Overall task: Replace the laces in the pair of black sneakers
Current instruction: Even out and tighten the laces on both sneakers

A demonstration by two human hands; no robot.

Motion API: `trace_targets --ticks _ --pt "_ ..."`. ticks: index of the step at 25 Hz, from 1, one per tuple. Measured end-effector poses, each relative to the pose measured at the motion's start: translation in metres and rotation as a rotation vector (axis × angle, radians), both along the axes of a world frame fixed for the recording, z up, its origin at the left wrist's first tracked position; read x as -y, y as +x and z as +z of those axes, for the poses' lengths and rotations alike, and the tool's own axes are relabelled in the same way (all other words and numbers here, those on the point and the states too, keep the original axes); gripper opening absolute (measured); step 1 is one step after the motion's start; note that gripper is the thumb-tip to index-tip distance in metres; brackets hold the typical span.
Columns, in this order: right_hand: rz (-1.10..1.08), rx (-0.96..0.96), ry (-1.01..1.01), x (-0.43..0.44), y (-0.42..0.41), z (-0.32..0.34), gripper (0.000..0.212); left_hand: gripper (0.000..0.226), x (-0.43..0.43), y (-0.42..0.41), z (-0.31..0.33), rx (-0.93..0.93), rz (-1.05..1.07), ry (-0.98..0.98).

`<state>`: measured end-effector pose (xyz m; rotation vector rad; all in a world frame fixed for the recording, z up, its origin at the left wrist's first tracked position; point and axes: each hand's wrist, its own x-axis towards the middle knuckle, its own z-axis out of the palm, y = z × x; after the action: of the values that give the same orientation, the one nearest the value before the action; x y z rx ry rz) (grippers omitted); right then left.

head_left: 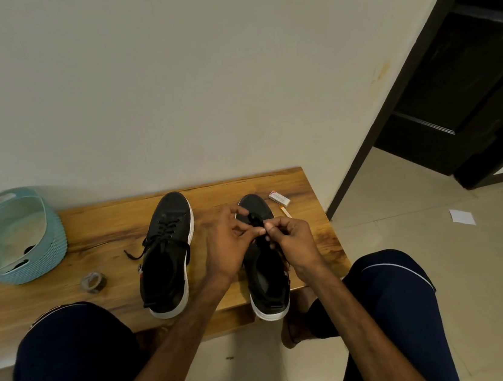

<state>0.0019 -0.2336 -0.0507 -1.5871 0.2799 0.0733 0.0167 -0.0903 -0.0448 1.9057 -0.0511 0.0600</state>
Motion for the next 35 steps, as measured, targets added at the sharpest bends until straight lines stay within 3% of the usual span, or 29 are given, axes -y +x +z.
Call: trace_targets --ticks 2,7,12,16,19,22,26,31,35 --pt "0.080 0.024 -0.040 0.002 -0.001 0.003 0.007 0.041 -0.005 0.003 0.000 -0.020 -0.038 0.023" --pt "0.072 0.142 -0.362 -0.003 0.000 -0.001 0.011 0.014 -0.007 0.003 -0.007 -0.044 -0.104 0.241" --pt "-0.057 0.091 -0.243 -0.005 -0.001 0.003 0.016 0.022 -0.010 0.006 -0.009 -0.091 -0.106 0.243" --pt "-0.171 0.068 -0.250 -0.008 0.000 0.003 0.008 0.022 -0.009 0.006 -0.011 -0.042 -0.161 0.248" --pt "-0.108 0.009 -0.323 -0.007 0.002 0.000 0.003 0.019 -0.009 0.005 -0.010 -0.008 -0.128 0.284" --pt "0.056 -0.030 -0.295 -0.003 0.002 -0.002 0.017 0.017 -0.008 0.005 -0.010 0.002 -0.062 0.267" --pt "0.220 -0.051 -0.312 0.005 0.004 -0.003 0.016 0.019 -0.008 0.006 -0.009 -0.060 -0.022 0.168" --pt "0.089 -0.038 -0.344 0.002 0.002 0.002 0.010 0.019 -0.004 0.006 -0.014 -0.131 0.024 0.108" --pt "0.028 0.008 -0.260 0.008 0.004 0.004 0.023 0.017 -0.004 0.008 -0.014 -0.300 0.045 -0.246"
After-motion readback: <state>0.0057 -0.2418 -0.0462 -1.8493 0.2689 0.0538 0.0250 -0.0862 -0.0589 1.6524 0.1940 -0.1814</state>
